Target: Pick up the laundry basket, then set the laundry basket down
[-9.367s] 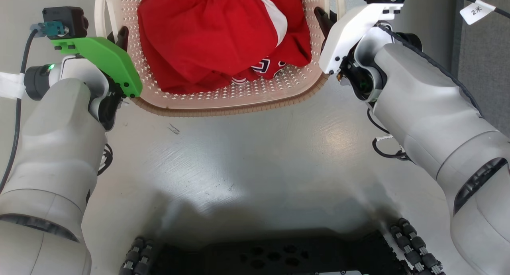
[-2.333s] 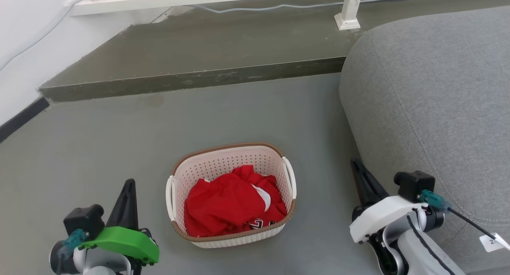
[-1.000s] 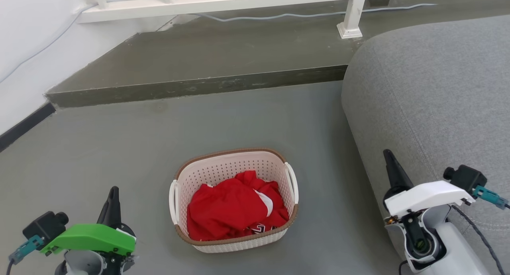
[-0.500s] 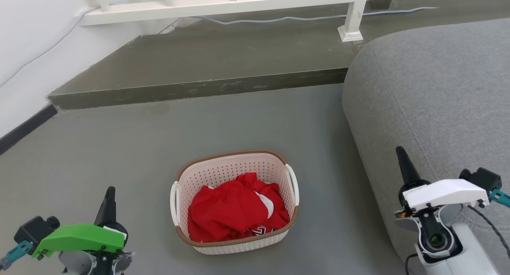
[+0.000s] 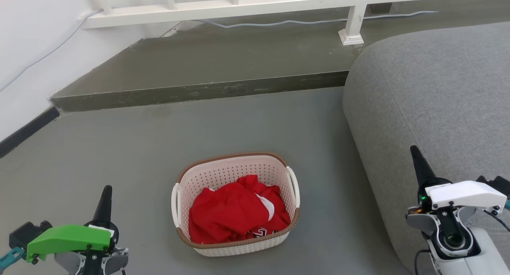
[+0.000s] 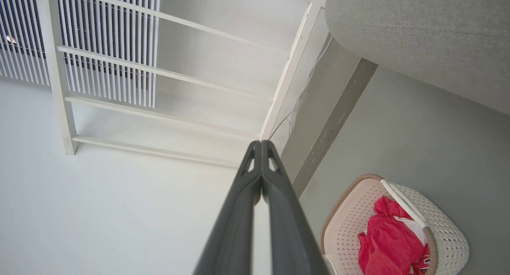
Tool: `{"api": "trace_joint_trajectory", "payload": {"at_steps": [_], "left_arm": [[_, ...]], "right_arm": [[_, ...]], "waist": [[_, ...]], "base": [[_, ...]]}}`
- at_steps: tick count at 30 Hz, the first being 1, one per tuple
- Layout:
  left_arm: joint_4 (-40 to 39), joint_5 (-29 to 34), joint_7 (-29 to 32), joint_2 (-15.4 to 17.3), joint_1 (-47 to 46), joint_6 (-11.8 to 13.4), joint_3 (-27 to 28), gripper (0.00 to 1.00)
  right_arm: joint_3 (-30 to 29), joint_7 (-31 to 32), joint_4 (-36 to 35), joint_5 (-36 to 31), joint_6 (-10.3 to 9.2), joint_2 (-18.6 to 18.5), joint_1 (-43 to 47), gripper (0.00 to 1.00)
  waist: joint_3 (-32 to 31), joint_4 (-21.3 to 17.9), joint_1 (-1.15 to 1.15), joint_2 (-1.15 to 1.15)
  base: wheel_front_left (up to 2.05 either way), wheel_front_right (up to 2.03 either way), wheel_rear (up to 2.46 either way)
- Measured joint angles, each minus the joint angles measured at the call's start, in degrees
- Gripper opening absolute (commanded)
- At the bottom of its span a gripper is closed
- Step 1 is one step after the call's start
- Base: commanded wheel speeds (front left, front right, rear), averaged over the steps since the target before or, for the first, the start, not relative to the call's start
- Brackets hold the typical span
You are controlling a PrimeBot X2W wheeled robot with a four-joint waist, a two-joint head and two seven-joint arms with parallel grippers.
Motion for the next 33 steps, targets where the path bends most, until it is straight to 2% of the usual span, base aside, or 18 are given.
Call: {"api": "trace_joint_trajectory", "payload": {"at_steps": [23, 28, 33], "left_arm": [[-1.00, -16.85, 4.55, -0.35, -0.02, -1.02, 2.81, 0.00], [-1.15, -19.61, 5.03, -0.44, -0.03, -1.40, 3.38, 0.00], [-1.18, -19.75, 5.03, -0.47, -0.03, -1.40, 3.39, 0.00]], "right_arm": [[-6.69, 4.30, -1.36, 16.24, 1.80, 0.32, 0.35, 0.00], [-7.77, 4.91, -1.67, 18.83, 1.81, 0.37, 0.38, 0.00], [-7.80, 5.21, -1.68, 18.94, 1.81, 0.41, 0.41, 0.00]], "waist": [[-0.87, 0.30, 0.00, 0.00], [-0.99, 0.34, 0.00, 0.00], [-0.99, 0.35, 0.00, 0.00]], "base": [[0.00, 0.00, 0.00], [0.00, 0.00, 0.00], [0.00, 0.00, 0.00]]}}
